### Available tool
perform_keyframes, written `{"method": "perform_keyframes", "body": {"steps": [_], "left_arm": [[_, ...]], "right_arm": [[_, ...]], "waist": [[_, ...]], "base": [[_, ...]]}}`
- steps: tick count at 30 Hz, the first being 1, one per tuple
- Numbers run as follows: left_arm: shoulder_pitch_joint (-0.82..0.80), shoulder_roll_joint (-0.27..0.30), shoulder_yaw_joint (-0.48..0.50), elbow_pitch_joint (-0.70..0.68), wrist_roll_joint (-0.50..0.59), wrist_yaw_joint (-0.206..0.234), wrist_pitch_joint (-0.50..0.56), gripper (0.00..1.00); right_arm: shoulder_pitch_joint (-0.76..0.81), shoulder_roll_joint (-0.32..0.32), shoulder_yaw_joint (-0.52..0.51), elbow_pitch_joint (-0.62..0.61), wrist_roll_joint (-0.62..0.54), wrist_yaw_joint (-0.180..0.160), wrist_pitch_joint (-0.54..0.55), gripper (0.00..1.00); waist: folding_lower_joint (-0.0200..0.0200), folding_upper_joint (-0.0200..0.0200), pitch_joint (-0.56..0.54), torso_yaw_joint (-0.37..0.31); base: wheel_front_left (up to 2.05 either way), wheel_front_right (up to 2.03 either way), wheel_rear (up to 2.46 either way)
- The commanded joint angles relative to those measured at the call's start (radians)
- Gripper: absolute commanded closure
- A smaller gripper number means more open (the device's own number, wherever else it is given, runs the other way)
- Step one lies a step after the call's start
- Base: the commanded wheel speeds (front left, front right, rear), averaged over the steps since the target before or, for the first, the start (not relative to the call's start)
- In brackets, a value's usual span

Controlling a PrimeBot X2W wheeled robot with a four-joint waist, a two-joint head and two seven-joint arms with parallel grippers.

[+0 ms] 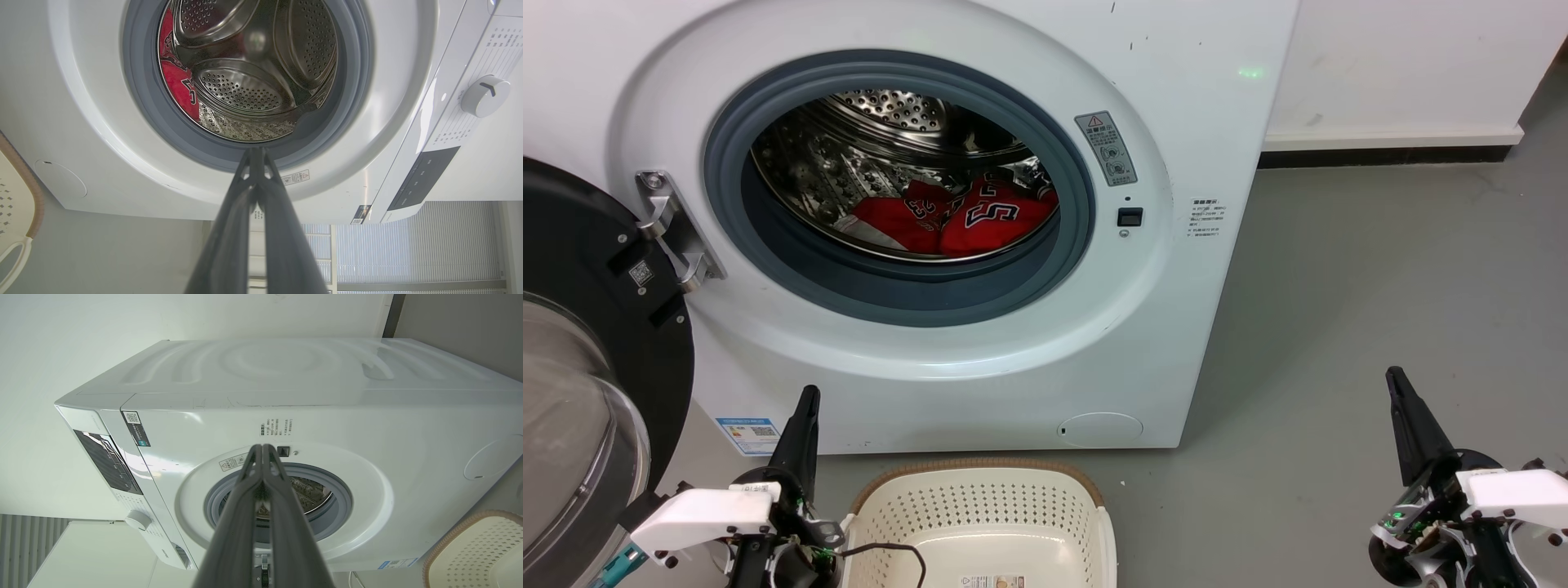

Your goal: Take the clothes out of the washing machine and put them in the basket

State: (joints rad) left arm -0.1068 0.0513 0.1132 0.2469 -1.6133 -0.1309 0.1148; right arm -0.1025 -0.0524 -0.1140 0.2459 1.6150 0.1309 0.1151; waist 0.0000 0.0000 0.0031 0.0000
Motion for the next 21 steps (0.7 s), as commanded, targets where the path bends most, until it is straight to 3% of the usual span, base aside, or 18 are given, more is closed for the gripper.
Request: {"method": "perform_keyframes", "body": {"steps": [1, 21], "left_arm": [[-0.005, -0.002, 0.002, -0.001, 0.001, -0.001, 0.002, 1.00], [-0.005, -0.002, 0.002, -0.001, 0.001, -0.001, 0.002, 1.00]], "right_arm": [[-0.013, 0.003, 0.000, 0.001, -0.005, 0.000, 0.001, 1.00], [-0.013, 0.003, 0.000, 0.001, -0.005, 0.000, 0.001, 1.00]], "waist": [[0.0000, 0.0000, 0.000, 0.000], [0.0000, 0.0000, 0.000, 0.000]], "base": [[0.00, 0.00, 0.00], [0.00, 0.00, 0.00]]}}
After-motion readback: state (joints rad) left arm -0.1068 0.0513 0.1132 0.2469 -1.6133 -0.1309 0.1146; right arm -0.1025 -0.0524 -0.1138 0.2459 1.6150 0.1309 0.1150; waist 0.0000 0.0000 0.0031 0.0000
